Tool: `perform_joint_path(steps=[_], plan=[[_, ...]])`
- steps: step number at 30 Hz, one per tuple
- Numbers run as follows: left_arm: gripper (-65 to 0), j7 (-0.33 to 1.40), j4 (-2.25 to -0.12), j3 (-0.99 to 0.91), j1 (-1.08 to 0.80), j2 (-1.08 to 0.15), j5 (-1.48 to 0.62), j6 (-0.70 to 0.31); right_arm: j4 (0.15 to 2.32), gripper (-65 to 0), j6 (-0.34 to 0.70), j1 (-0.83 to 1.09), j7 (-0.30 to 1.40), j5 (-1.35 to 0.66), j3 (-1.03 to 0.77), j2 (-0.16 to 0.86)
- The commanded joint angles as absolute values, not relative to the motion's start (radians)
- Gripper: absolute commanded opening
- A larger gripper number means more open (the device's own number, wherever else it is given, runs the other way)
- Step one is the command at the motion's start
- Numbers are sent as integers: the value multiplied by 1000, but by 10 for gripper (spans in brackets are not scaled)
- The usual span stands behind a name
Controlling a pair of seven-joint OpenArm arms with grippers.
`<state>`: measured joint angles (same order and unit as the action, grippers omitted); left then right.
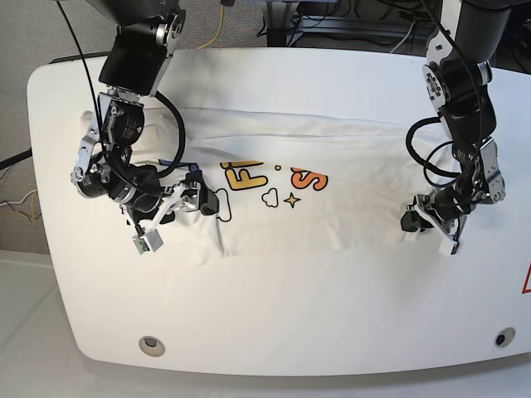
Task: Fold the T-shirt properly
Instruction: 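Fold the shirt side inward with the left gripper toward the print, then hold the folded sides with both grippers and smooth them flat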
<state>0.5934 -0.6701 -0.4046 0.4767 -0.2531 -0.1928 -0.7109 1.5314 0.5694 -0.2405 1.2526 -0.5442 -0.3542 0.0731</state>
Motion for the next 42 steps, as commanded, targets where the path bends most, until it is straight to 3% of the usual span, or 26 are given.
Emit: perform_joint_path(steps=[1, 21, 42], plan=[[-524, 622, -674, -403, 487, -263, -160, -698, 1534, -1, 573, -259, 1213, -556, -355, 79], [-524, 622, -674, -403, 486, -277, -159, -698, 1382, -1, 579, -263, 1056, -555, -354, 101], [-524, 622, -674, -401, 472, -277, -159, -698, 1282, -1, 579, -348, 1006, -555, -354, 104]])
